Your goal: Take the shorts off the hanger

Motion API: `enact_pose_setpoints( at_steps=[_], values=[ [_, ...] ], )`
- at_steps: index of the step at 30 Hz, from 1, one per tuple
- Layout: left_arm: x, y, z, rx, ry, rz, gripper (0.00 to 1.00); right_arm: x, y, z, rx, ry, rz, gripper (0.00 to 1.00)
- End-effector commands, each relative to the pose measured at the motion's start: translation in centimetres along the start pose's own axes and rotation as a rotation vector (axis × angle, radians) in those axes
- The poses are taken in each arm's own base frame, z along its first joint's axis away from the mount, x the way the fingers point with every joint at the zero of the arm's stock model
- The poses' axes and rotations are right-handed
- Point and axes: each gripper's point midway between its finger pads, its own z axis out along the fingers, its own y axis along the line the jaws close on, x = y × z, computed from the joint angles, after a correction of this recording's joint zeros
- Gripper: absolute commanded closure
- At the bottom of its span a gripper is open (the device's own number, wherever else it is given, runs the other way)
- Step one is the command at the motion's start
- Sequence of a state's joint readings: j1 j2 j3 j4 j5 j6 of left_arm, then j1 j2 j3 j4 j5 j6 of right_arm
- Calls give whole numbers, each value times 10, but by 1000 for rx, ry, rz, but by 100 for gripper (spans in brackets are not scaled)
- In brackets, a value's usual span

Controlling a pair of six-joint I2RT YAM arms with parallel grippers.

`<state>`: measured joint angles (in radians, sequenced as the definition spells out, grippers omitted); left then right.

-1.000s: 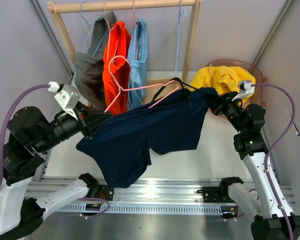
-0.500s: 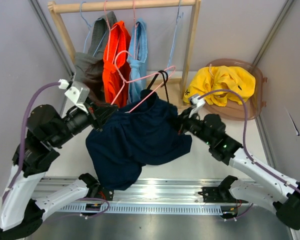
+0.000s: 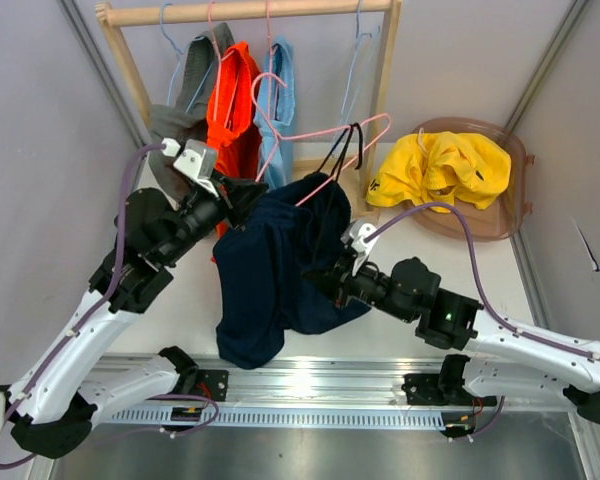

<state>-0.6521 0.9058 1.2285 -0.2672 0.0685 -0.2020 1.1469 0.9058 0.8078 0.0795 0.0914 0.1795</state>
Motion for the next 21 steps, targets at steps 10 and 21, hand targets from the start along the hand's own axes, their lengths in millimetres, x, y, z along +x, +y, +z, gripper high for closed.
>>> enact_pose_setpoints(
  at_steps=[10,21],
  values=[
    [-155,-14,-35,-19,-458,31,100,75,73,27,-191,158,-32,42],
    [-200,-10,-78,-72,-633,20,100,75,59,30,-123,158,-94,100]
  ],
)
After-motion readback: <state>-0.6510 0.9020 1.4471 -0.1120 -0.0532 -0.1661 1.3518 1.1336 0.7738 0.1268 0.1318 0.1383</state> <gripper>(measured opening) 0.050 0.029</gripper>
